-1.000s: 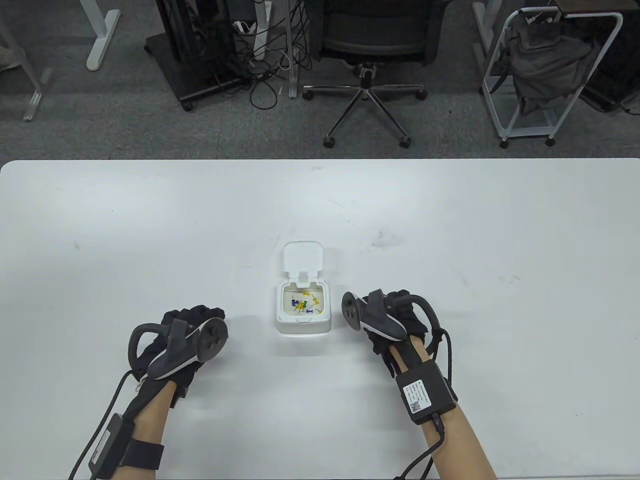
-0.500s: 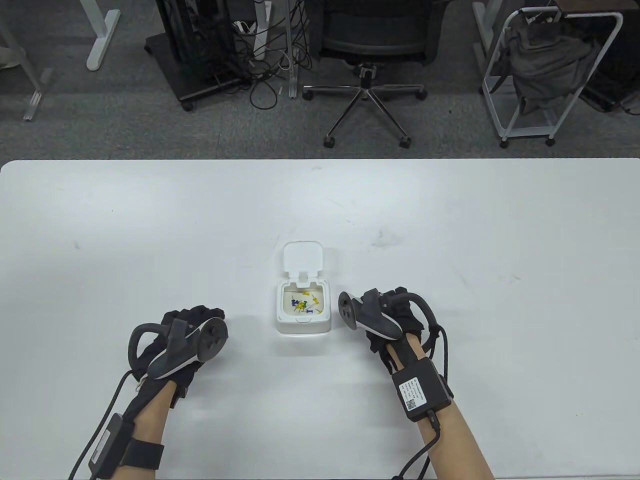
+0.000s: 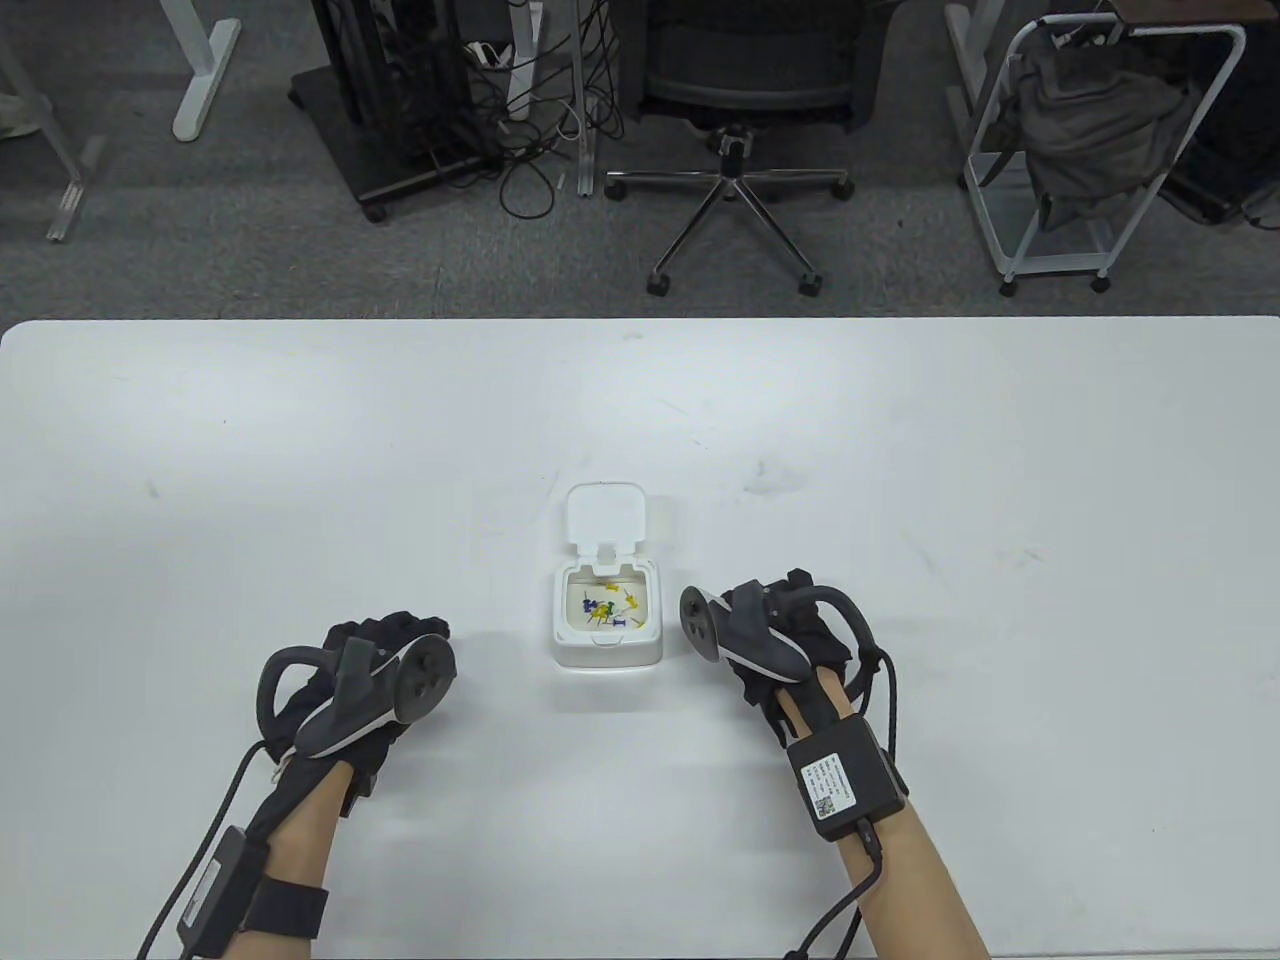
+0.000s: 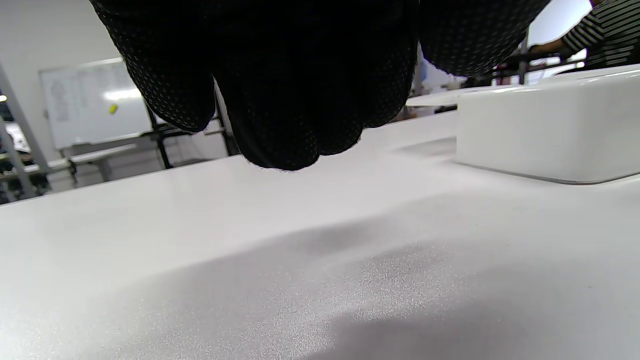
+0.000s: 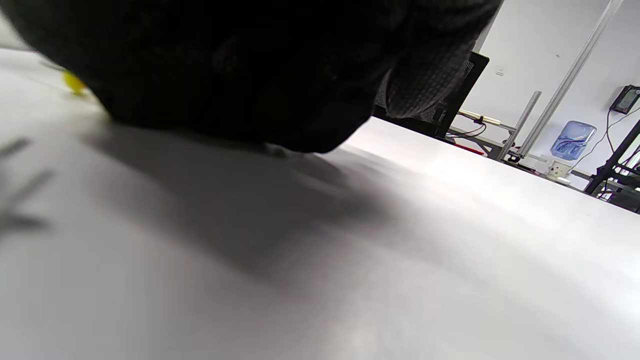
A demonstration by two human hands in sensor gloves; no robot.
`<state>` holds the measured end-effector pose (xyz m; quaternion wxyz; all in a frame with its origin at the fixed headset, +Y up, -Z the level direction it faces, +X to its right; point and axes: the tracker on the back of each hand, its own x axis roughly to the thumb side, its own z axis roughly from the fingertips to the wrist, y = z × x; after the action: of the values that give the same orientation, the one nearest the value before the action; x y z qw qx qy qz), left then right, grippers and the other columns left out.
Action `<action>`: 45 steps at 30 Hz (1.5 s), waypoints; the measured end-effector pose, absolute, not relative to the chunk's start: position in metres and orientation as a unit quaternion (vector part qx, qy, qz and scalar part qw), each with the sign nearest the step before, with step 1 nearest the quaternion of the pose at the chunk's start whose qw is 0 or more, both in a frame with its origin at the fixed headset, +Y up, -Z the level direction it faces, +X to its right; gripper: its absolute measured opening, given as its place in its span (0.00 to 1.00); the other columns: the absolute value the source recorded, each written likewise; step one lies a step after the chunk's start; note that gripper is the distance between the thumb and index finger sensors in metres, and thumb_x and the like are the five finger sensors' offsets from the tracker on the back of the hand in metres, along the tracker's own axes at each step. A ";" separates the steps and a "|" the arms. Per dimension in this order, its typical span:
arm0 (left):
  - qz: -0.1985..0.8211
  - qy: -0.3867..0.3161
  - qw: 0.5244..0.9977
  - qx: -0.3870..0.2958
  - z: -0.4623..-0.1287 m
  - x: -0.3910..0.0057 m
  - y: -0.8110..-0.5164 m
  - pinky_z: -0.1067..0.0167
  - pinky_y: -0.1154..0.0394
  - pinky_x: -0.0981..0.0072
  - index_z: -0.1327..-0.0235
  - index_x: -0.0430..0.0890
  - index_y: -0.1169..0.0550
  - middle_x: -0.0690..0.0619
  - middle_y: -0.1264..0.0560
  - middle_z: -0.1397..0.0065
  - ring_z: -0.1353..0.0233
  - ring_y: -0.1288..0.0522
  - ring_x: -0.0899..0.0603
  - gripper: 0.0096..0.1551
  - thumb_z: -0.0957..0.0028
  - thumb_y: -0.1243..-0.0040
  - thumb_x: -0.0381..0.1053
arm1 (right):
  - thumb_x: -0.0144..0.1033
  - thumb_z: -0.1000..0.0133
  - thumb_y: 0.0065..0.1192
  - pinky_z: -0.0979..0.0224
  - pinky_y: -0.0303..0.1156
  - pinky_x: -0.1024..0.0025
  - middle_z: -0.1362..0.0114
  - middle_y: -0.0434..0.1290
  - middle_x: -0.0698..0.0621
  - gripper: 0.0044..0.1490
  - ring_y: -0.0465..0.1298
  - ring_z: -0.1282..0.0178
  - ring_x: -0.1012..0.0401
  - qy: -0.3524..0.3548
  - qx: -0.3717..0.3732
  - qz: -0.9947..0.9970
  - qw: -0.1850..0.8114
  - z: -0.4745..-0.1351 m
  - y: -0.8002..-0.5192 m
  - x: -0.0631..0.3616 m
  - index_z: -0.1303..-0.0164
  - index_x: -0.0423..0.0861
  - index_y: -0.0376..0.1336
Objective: Press to open box and store push pins
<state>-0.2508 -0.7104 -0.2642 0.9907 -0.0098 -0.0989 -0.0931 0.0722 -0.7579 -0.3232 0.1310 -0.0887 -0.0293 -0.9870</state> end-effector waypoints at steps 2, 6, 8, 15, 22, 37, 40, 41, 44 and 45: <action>-0.092 -0.099 0.991 -0.012 -0.264 -0.251 -0.711 0.27 0.23 0.49 0.33 0.58 0.23 0.59 0.20 0.30 0.37 0.15 0.50 0.29 0.47 0.48 0.64 | 0.50 0.57 0.68 0.22 0.72 0.46 0.49 0.81 0.63 0.23 0.86 0.49 0.61 -0.037 -0.091 -0.985 0.144 -0.324 -0.758 0.071 0.52 0.60 0.68; -0.092 -0.099 0.991 -0.015 -0.264 -0.251 -0.711 0.27 0.23 0.48 0.33 0.58 0.23 0.59 0.20 0.30 0.36 0.15 0.50 0.29 0.47 0.48 0.64 | 0.50 0.57 0.68 0.22 0.71 0.45 0.49 0.81 0.62 0.23 0.86 0.49 0.61 -0.039 -0.096 -0.983 0.153 -0.326 -0.758 0.068 0.52 0.59 0.68; -0.091 -0.099 0.991 -0.015 -0.264 -0.251 -0.711 0.27 0.23 0.49 0.33 0.58 0.23 0.59 0.20 0.30 0.37 0.15 0.50 0.29 0.47 0.48 0.64 | 0.50 0.57 0.67 0.23 0.72 0.45 0.49 0.81 0.62 0.23 0.86 0.50 0.60 -0.040 -0.095 -0.983 0.155 -0.326 -0.759 0.068 0.53 0.59 0.68; -0.089 -0.100 0.991 -0.019 -0.264 -0.251 -0.711 0.27 0.23 0.48 0.33 0.58 0.23 0.59 0.20 0.30 0.36 0.15 0.49 0.30 0.47 0.48 0.64 | 0.51 0.60 0.64 0.23 0.73 0.46 0.52 0.80 0.63 0.24 0.85 0.53 0.61 -0.025 -0.101 -0.977 0.187 -0.326 -0.763 0.063 0.54 0.58 0.67; -0.087 -0.098 0.991 -0.018 -0.265 -0.252 -0.711 0.27 0.23 0.48 0.33 0.58 0.23 0.59 0.20 0.30 0.36 0.15 0.50 0.30 0.47 0.49 0.64 | 0.51 0.60 0.64 0.23 0.72 0.46 0.52 0.81 0.63 0.25 0.85 0.52 0.61 -0.053 -0.075 -0.987 0.131 -0.333 -0.761 0.072 0.53 0.58 0.67; -0.088 -0.098 0.991 -0.017 -0.266 -0.253 -0.711 0.27 0.23 0.48 0.33 0.58 0.23 0.59 0.20 0.30 0.36 0.15 0.50 0.30 0.47 0.49 0.64 | 0.51 0.60 0.64 0.22 0.71 0.45 0.49 0.80 0.62 0.26 0.84 0.49 0.60 -0.028 -0.077 -0.990 0.117 -0.339 -0.722 0.061 0.51 0.58 0.66; -0.089 -0.098 0.991 -0.017 -0.266 -0.253 -0.711 0.27 0.23 0.48 0.33 0.58 0.23 0.59 0.20 0.30 0.36 0.15 0.50 0.29 0.47 0.49 0.64 | 0.51 0.60 0.64 0.22 0.70 0.45 0.48 0.80 0.62 0.26 0.84 0.49 0.60 -0.016 -0.086 -0.990 0.115 -0.341 -0.710 0.049 0.51 0.58 0.66; -0.088 -0.098 0.991 -0.017 -0.266 -0.253 -0.711 0.27 0.23 0.48 0.33 0.58 0.23 0.59 0.20 0.30 0.36 0.15 0.50 0.30 0.47 0.49 0.64 | 0.51 0.60 0.64 0.22 0.70 0.45 0.48 0.80 0.62 0.26 0.84 0.49 0.60 -0.013 -0.088 -0.989 0.115 -0.342 -0.707 0.045 0.51 0.59 0.66; -0.088 -0.097 0.991 -0.016 -0.266 -0.253 -0.712 0.27 0.23 0.48 0.33 0.58 0.23 0.59 0.20 0.30 0.36 0.15 0.49 0.29 0.47 0.49 0.64 | 0.51 0.59 0.63 0.22 0.70 0.45 0.48 0.80 0.62 0.26 0.83 0.49 0.60 -0.007 -0.099 -0.988 0.115 -0.343 -0.699 0.032 0.50 0.59 0.66; -0.088 -0.097 0.991 -0.016 -0.266 -0.253 -0.712 0.27 0.23 0.48 0.33 0.58 0.23 0.59 0.20 0.30 0.36 0.15 0.49 0.30 0.47 0.49 0.64 | 0.52 0.59 0.63 0.22 0.70 0.45 0.48 0.80 0.62 0.26 0.83 0.49 0.60 -0.004 -0.104 -0.988 0.110 -0.343 -0.697 0.027 0.50 0.59 0.65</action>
<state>-0.2534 -0.7116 -0.2660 0.9912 -0.0162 -0.0974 -0.0879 0.0266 -0.6966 -0.3427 0.1103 -0.1036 -0.0037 -0.9885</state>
